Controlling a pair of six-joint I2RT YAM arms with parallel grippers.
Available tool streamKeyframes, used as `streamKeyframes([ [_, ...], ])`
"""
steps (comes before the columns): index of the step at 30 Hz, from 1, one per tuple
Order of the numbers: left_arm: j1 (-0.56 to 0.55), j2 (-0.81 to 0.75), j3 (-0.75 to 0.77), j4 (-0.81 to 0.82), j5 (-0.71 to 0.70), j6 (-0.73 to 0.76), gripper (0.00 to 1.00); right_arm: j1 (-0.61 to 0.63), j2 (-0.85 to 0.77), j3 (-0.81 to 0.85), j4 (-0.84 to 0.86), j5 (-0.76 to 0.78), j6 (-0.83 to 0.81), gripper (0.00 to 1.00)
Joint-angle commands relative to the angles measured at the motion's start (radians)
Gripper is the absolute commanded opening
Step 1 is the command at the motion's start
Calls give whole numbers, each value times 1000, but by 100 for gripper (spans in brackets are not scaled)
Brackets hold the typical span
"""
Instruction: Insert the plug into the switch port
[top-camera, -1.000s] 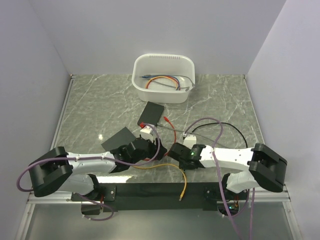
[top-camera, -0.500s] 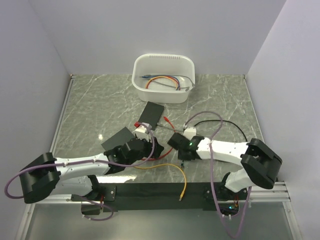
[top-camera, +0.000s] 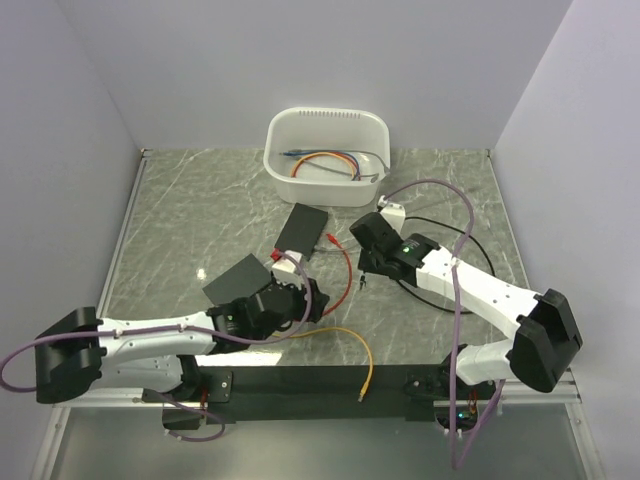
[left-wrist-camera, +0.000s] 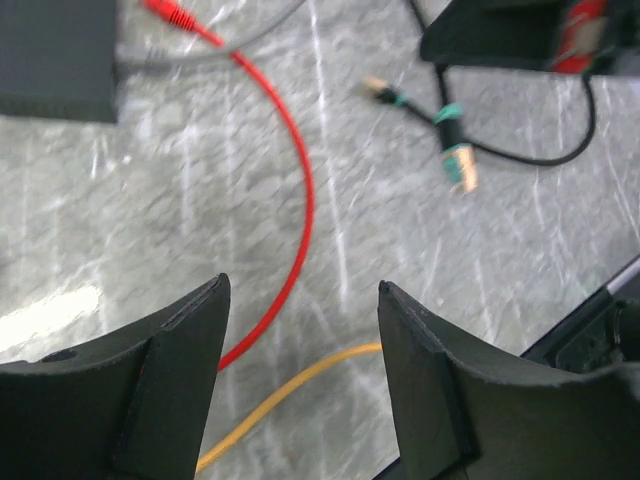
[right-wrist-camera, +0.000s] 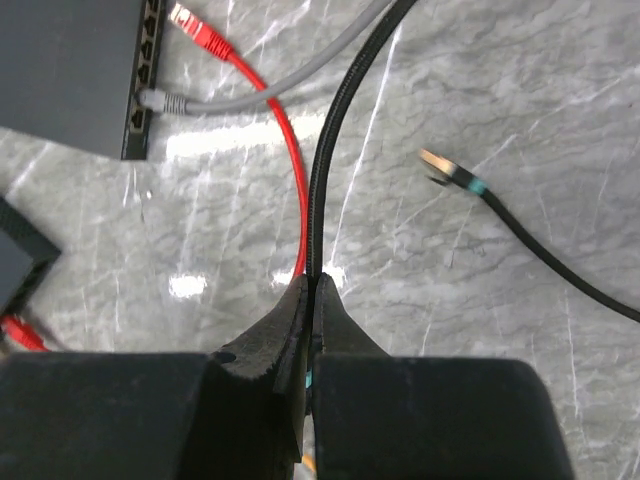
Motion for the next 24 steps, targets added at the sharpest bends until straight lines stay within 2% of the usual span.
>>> streamKeyframes([
  [1,-64,52,100,-8,-152,30,66,0,-42,27,-2,-40,-30,0],
  [11,-226,276,302,-81,-387,65,66,8,-62,16,9,-94,-35,0],
  [16,-254,372,372,-108,-424,73,66,11,-74,13,6,-102,-39,0],
  [24,-262,388,385,-83,-425,87,66,17,-81,5,8,-115,-38,0],
])
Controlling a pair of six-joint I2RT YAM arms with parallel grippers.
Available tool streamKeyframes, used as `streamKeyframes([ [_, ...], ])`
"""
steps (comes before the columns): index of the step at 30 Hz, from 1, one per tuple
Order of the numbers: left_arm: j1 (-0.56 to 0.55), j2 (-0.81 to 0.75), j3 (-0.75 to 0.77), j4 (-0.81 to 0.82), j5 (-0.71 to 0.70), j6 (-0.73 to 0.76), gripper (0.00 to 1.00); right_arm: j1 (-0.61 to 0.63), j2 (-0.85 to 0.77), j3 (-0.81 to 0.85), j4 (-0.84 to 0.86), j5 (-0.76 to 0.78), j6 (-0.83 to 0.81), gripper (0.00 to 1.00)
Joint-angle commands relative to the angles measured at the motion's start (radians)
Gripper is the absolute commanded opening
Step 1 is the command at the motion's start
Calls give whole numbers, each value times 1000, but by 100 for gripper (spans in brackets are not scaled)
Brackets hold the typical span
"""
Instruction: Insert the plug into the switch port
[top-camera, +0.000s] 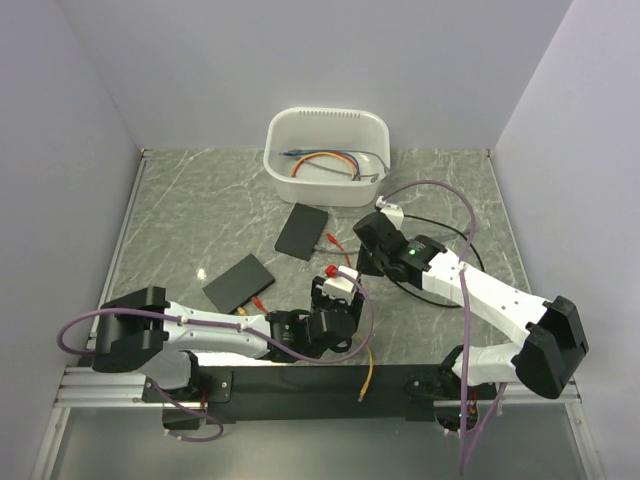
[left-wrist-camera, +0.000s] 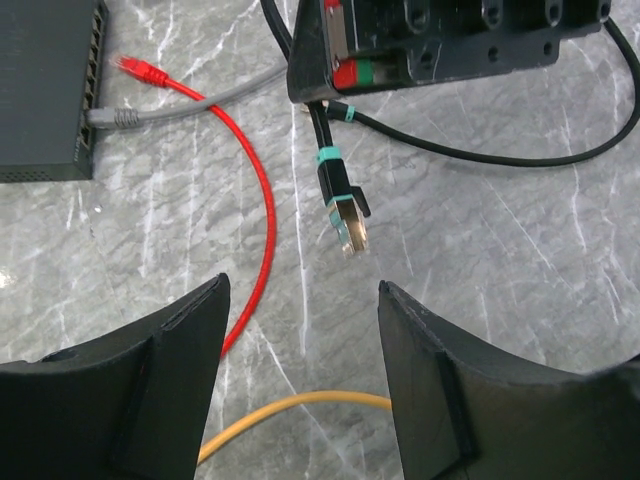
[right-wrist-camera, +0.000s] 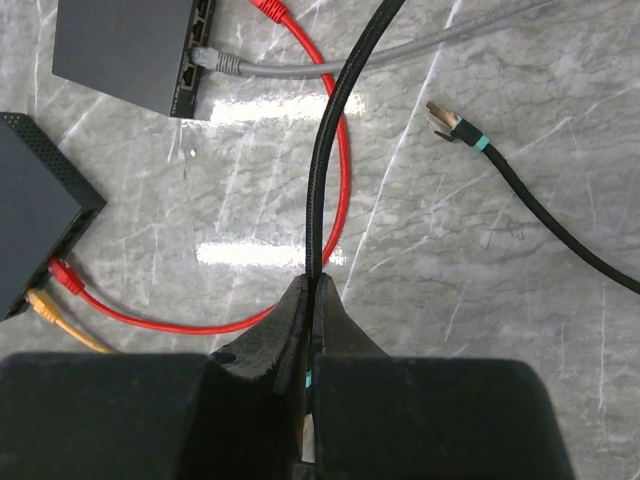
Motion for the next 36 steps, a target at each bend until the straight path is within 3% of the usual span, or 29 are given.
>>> streamKeyframes([
  [1,-7,-1,39,14,-39,23,66,16,-35,9,11,-4,-12,0],
  [9,-7,25,51,17,-59,34,60,53,-23,19,5,-11,5,0],
  [12,-5,23,44,26,-64,36,52,59,-23,19,5,-14,8,0],
  [15,-5,12,38,31,-58,42,36,64,-23,21,3,-15,9,0],
  [16,-5,11,35,32,-56,43,27,64,-24,21,2,-17,9,0],
  [19,-5,-3,21,41,-42,50,15,64,-27,19,3,-21,11,0],
  [27,36,-148,-93,129,112,60,3,70,-42,-5,19,-24,3,0],
  [31,98,-268,-166,149,254,45,2,70,-62,-13,20,-4,-20,13],
  [32,128,-290,-186,144,324,42,2,70,-68,-10,19,0,-28,23],
  [34,156,-342,-197,121,369,30,2,72,-98,-8,20,9,-51,33],
  [36,200,-368,-212,98,444,24,2,79,-140,-8,45,6,-98,59],
])
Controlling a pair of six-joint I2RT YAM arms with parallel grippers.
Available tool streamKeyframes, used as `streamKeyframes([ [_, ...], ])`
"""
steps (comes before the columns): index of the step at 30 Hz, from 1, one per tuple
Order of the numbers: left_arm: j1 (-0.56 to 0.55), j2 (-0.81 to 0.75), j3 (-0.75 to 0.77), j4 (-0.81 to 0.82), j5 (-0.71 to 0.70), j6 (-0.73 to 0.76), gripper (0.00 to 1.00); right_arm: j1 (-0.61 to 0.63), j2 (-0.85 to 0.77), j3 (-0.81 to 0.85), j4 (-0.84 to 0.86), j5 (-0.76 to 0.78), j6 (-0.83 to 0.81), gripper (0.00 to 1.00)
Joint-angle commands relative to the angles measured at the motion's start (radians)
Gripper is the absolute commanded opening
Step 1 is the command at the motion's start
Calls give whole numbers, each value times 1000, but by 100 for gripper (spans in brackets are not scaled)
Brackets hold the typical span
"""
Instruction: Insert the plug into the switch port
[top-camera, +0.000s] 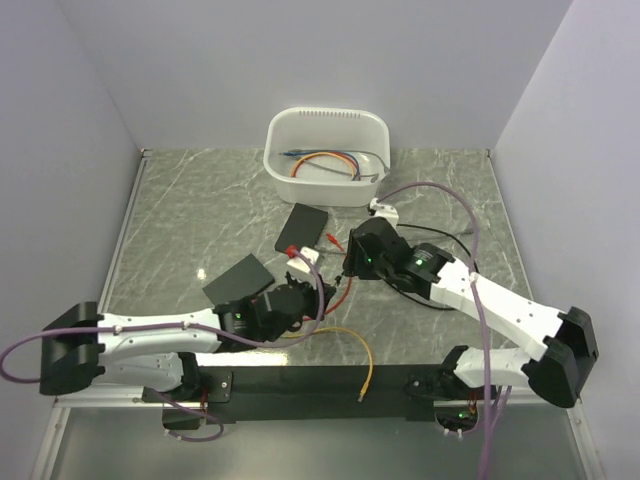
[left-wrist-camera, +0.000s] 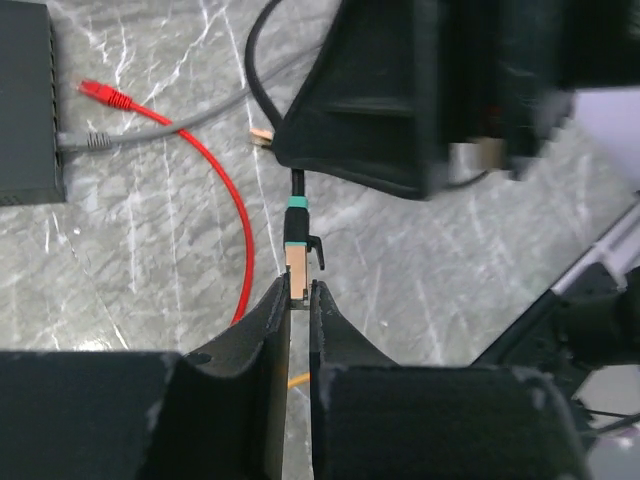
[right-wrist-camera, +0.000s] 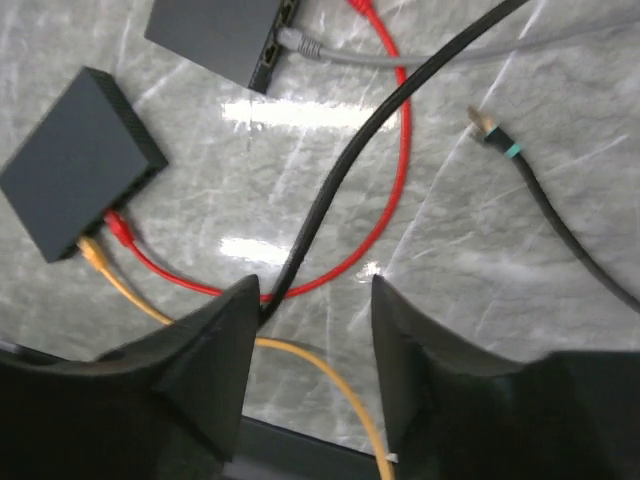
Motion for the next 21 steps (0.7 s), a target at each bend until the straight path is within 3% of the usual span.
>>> streamKeyframes([
  [1,61,-73,-22,-5,151,-21,2,16,-87,-1,18,38,-95,62],
  [8,196,-154,-28,-103,406,-46,2,120,-202,2,100,83,-269,66],
  [15,264,-231,18,-267,613,-79,2,276,-303,-76,255,153,-471,64],
  [21,348,-340,36,-390,768,-152,3,301,-448,-200,415,77,-580,62],
])
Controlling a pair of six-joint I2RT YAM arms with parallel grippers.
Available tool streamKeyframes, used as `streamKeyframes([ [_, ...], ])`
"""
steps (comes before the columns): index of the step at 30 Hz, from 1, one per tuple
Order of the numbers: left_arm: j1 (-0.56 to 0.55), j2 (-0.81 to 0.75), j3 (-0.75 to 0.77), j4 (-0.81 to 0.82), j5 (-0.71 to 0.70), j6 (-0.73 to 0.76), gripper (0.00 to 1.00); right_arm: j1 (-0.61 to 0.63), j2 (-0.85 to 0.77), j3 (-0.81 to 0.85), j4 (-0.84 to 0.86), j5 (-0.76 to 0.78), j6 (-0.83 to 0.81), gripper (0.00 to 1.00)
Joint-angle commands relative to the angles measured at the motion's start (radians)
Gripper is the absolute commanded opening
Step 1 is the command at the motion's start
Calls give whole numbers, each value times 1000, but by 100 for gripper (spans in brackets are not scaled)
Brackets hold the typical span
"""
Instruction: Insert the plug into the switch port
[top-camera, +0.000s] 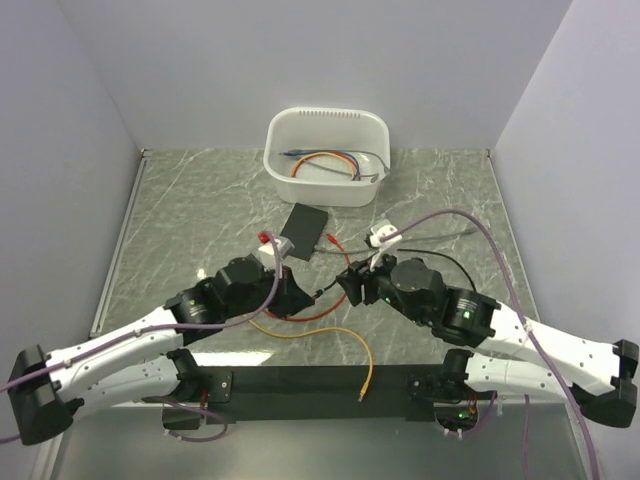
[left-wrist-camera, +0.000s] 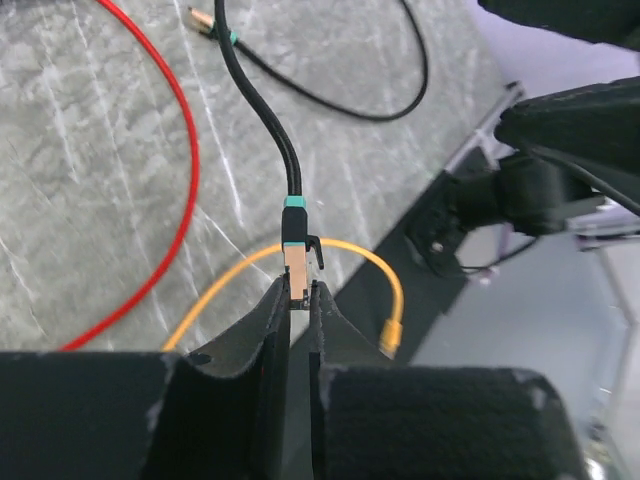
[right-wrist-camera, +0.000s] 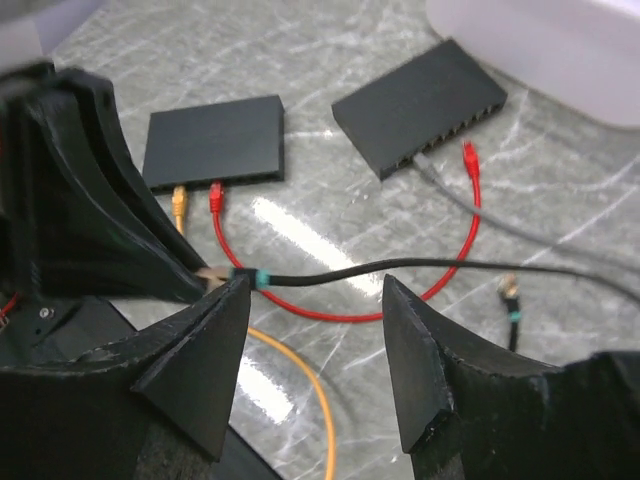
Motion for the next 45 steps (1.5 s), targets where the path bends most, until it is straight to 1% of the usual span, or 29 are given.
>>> streamKeyframes([
  [1,47,-64,67,-82,154,-62,3,13,-84,-37,153,-42,-115,62],
  [2,73,-72,73,-109,198,-72,3,18,-113,-55,173,-86,-135,62],
  [6,127,-98,77,-152,309,-116,3,47,-126,-65,195,-131,-164,62],
  [8,143,-103,96,-175,327,-133,3,79,-94,-45,188,-120,-185,62],
  [11,165,-112,114,-188,388,-153,3,142,-39,-20,184,-57,-208,62],
  [12,171,-118,120,-186,420,-162,3,157,-28,-17,185,-50,-213,62],
  [14,180,-124,137,-198,439,-176,4,180,-6,-20,193,-53,-221,62],
  [21,191,-149,189,-278,444,-185,4,212,54,-6,207,-76,-244,61],
  [32,196,-167,170,-269,448,-194,4,242,120,31,222,-94,-255,60],
  [35,196,-161,176,-269,447,-193,4,249,143,46,224,-79,-288,60],
  [38,197,-158,180,-283,438,-185,4,260,150,58,227,-28,-302,59],
  [45,199,-178,160,-272,436,-191,4,263,170,66,233,-25,-324,50],
])
